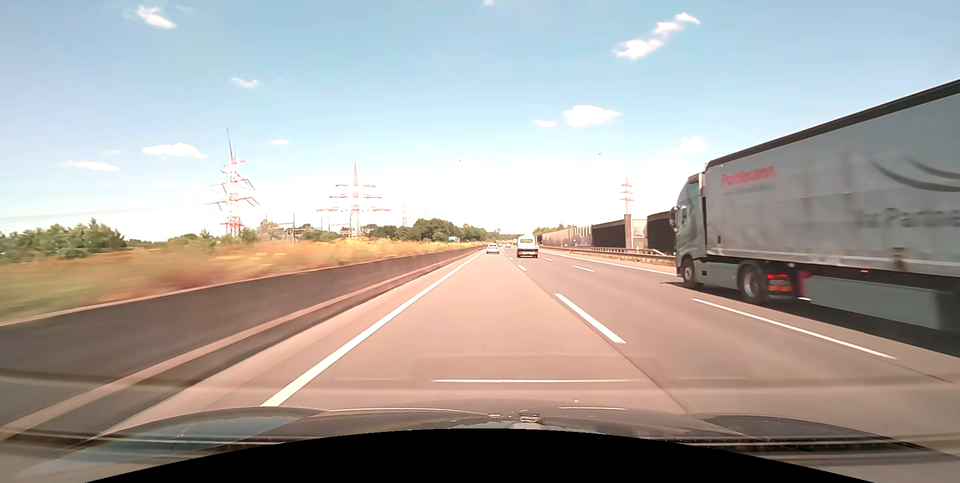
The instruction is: Follow the waypoints while adhering to traffic rules and regulations
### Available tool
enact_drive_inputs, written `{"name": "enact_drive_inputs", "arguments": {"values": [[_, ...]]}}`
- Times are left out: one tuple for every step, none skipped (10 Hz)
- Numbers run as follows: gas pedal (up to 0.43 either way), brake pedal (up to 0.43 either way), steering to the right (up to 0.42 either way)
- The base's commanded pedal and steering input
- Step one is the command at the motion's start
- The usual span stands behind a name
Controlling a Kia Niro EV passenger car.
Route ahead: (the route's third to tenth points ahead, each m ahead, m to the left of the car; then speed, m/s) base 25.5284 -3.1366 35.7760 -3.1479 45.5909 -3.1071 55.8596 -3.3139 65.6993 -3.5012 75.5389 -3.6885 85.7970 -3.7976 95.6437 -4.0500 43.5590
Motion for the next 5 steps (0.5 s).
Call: {"name": "enact_drive_inputs", "arguments": {"values": [[0.138, 0.000, 0.000], [0.138, 0.000, 0.000], [0.138, 0.000, 0.000], [0.138, 0.000, 0.000], [0.138, 0.000, 0.000]]}}
